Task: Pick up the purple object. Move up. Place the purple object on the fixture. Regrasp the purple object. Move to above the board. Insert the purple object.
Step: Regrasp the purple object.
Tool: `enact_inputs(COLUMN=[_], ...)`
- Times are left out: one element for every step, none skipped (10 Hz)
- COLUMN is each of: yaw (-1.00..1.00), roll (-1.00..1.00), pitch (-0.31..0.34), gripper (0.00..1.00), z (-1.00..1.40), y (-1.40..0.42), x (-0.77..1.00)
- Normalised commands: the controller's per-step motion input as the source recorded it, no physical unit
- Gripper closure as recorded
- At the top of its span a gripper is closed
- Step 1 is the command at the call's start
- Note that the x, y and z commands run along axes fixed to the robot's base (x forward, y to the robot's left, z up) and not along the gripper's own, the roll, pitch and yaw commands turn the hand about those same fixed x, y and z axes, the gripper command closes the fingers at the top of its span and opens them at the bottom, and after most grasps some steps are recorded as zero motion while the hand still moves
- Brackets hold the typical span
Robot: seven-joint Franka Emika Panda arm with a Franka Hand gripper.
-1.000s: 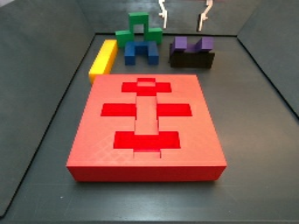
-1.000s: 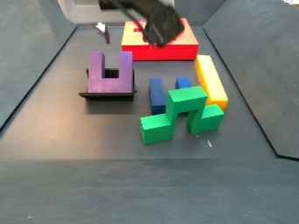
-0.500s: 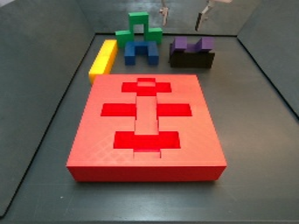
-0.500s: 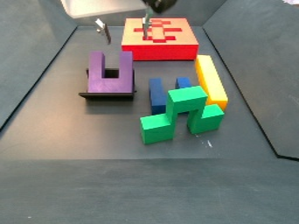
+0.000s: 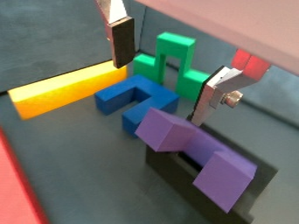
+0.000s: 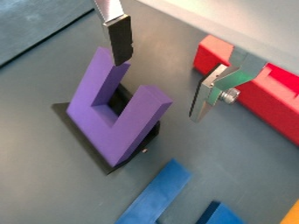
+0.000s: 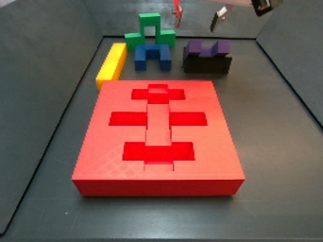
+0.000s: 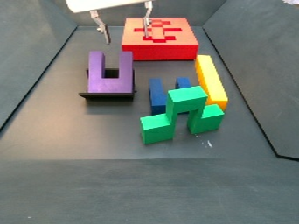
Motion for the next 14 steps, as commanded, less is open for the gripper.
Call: enact_inputs(yaw=[0.05,0.05,0.05,0.05,0.05,0.04,0.0,-0.05,-0.05,-0.12,-0.14,-0.13,-0.11,-0.07], roll=[1.0,1.0,1.0,1.0,1.0,1.0,1.0,0.1,0.18,0.93,1.0,1.0,1.0,0.12], pitch=[0.054,0.054,0.054,0.049,0.049,0.034,0.029,0.0,0.137,0.043,0.0,0.0,0.0,0.0], gripper=[0.0,0.0,0.0,0.0,0.0,0.0,0.0,0.0,0.0,0.0,0.0,0.0,0.0,0.0], z=[0.01,0.01,0.01,0.01,0.01,0.01,0.0,0.02,0.04,-0.26,-0.18,-0.18,-0.29,0.1], y=[-0.07,-0.08,-0.07,-0.07,-0.07,-0.09,-0.27,-0.03,-0.04,-0.11,-0.03,-0.03,-0.12,0.0], x=[0.0,0.01,0.01,0.01,0.01,0.01,0.14,0.0,0.17,0.0,0.0,0.0,0.0,0.0])
